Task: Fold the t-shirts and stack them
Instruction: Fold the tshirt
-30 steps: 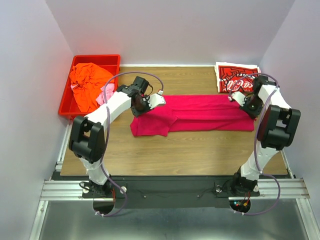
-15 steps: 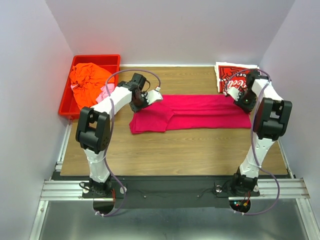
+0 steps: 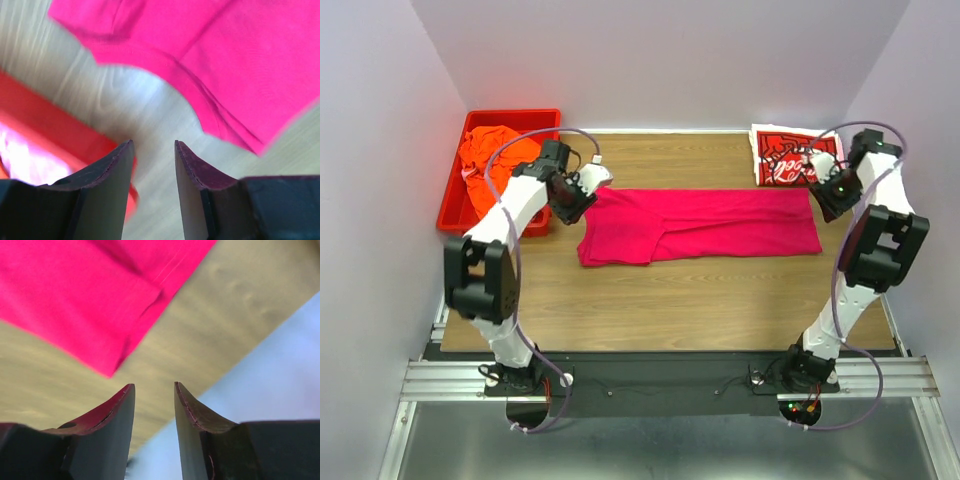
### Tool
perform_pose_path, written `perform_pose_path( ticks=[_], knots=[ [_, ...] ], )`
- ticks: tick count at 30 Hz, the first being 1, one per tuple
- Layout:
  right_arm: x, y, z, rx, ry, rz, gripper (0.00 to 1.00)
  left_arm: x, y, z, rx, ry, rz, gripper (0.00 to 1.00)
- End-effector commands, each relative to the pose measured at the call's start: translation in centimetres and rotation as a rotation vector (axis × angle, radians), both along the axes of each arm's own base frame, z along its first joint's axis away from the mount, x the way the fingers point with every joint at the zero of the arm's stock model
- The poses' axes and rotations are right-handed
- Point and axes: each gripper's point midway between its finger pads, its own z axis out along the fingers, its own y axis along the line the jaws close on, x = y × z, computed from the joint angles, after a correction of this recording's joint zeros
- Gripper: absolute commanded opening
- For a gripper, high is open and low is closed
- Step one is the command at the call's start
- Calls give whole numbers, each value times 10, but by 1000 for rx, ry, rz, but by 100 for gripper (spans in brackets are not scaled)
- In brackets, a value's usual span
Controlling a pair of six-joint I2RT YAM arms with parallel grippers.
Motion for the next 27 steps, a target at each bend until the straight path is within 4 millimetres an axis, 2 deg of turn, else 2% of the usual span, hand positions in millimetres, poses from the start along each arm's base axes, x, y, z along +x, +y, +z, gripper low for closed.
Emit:
perform_pose_path(
  ticks=[1, 2, 5, 8, 11, 16, 21, 27],
  knots=[
    [-40, 22, 0, 281, 74, -201, 42, -41, -17, 18, -151, 27, 11, 50],
    [-41, 29, -3, 351, 83, -251, 42, -49, -18, 8, -169, 58, 33, 50],
    [-47, 35, -12, 468, 100, -344, 42, -59, -27, -7, -234, 108, 57, 50],
    [-44, 36, -19, 505, 93, -382, 42, -66, -33, -16, -281, 153, 91, 50],
    [-39, 40, -24, 543, 87, -438, 43, -71, -33, -33, -282, 203, 118, 50],
    [-36, 44, -40, 580, 113, -484, 43, -82, -32, -52, -289, 256, 141, 50],
    [-43, 39, -61, 539, 156, -523, 45, -84, -35, -61, -310, 286, 146, 50],
    [-50, 39, -75, 526, 174, -539, 45, -83, -36, -74, -309, 302, 145, 50]
  ],
)
